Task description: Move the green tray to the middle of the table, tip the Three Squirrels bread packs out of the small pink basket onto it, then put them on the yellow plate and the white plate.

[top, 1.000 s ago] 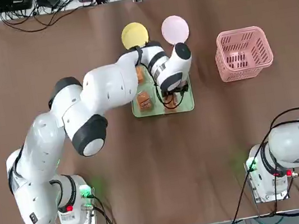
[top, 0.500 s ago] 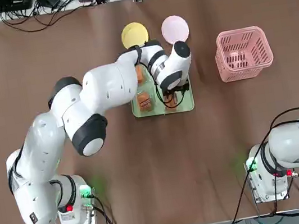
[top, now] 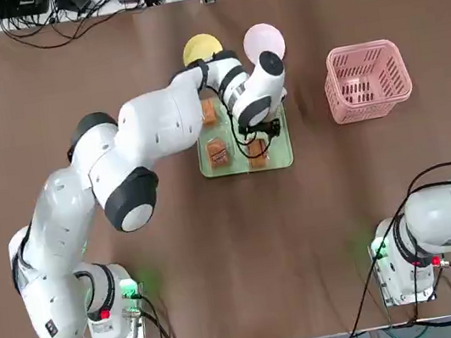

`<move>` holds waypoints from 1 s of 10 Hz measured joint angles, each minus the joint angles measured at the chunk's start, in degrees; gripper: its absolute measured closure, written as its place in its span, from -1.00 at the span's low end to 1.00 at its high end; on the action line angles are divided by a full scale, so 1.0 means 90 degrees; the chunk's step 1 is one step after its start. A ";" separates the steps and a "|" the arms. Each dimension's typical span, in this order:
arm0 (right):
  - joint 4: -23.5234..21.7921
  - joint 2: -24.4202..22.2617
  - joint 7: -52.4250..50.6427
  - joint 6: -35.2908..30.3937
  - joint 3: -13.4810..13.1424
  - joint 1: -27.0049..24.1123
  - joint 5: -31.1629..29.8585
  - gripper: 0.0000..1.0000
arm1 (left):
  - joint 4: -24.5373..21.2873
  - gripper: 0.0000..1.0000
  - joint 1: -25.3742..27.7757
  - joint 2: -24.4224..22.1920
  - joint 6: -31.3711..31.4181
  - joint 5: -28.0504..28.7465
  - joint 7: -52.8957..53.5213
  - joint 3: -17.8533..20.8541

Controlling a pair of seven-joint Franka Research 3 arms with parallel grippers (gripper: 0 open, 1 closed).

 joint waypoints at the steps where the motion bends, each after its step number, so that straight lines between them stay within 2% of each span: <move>1: 0.0000 0.0000 0.0000 0.0000 0.0000 0.0000 0.0000 -0.96 | -0.0087 -1.00 -0.0034 0.0004 -0.0001 0.0000 0.0001 -0.0013; 3: 0.0000 0.0000 0.0000 0.0000 0.0000 -0.0002 0.0000 -0.96 | -0.0229 -1.00 -0.0106 0.0033 0.0055 0.0000 -0.0005 -0.0042; 10: -0.0003 0.0000 -0.0001 0.0000 0.0000 -0.0067 0.0000 -0.96 | -0.0227 -1.00 -0.0116 0.0157 0.1108 -0.0001 -0.0493 -0.0034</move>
